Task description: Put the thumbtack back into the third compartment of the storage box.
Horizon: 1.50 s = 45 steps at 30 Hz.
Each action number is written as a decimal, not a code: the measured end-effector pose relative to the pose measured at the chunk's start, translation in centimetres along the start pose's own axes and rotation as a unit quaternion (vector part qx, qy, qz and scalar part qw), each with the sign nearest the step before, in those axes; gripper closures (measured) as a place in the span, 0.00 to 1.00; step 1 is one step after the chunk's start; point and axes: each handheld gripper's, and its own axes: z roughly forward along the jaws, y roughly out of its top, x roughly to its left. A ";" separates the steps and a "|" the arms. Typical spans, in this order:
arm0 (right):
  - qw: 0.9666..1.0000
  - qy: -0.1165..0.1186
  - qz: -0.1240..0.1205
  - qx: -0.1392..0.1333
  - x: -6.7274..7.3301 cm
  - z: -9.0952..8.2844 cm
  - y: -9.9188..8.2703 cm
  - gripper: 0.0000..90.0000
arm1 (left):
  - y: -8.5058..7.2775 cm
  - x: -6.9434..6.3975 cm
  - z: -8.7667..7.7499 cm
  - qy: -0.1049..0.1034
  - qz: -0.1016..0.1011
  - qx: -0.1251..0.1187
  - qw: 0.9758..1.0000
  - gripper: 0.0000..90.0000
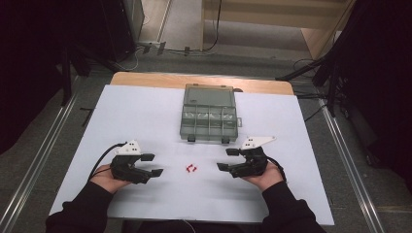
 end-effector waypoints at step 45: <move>1.000 0.002 -0.028 0.013 1.5 4.2 1.4 0.43 | -1.0 0.4 -0.7 0.004 -0.024 -0.005 1.000 0.34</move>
